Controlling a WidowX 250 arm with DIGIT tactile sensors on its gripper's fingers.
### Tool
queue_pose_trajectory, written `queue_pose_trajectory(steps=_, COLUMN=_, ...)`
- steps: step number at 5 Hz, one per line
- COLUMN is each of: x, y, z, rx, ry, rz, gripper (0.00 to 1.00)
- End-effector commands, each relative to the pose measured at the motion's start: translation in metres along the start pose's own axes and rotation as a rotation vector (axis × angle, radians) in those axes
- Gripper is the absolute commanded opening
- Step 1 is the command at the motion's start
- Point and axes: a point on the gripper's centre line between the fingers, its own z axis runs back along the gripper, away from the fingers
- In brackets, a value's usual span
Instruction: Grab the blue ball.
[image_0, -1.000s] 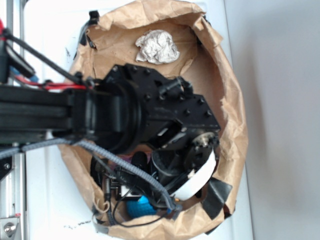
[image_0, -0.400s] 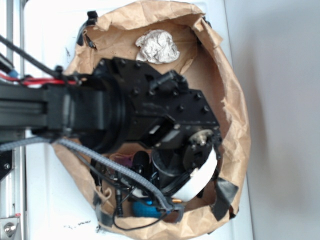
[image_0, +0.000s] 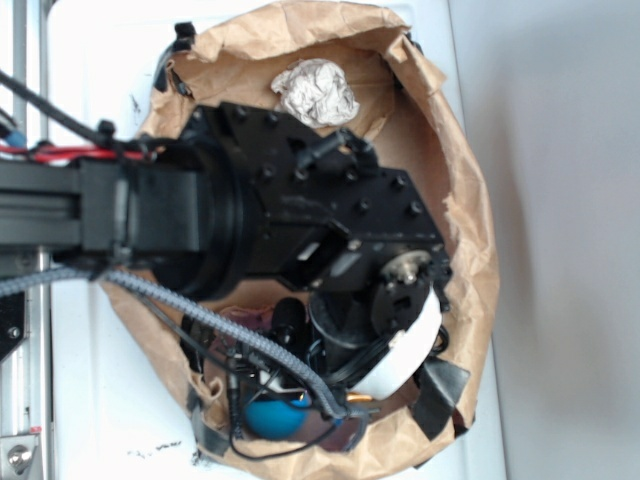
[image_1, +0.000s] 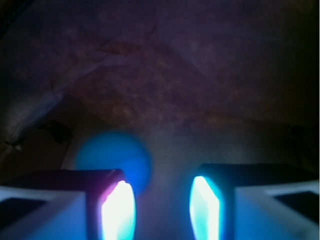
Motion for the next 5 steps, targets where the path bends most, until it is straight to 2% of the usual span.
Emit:
queue_pose_trajectory(steps=1, x=0.007, y=0.004, z=0.024, rx=0.095, ry=0.002, rz=-0.037, gripper=1.0)
queue_pose_trajectory(steps=2, x=0.01, y=-0.004, z=0.018, rx=0.018, ry=-0.007, rz=-0.056, gripper=1.0)
queue_pose_trajectory(steps=3, x=0.013, y=-0.015, z=0.012, rx=0.0, ry=-0.002, rz=-0.097, gripper=0.0)
queue_pose_trajectory(steps=5, x=0.014, y=-0.014, z=0.009, rx=0.001, ry=0.027, rz=-0.108, gripper=0.0)
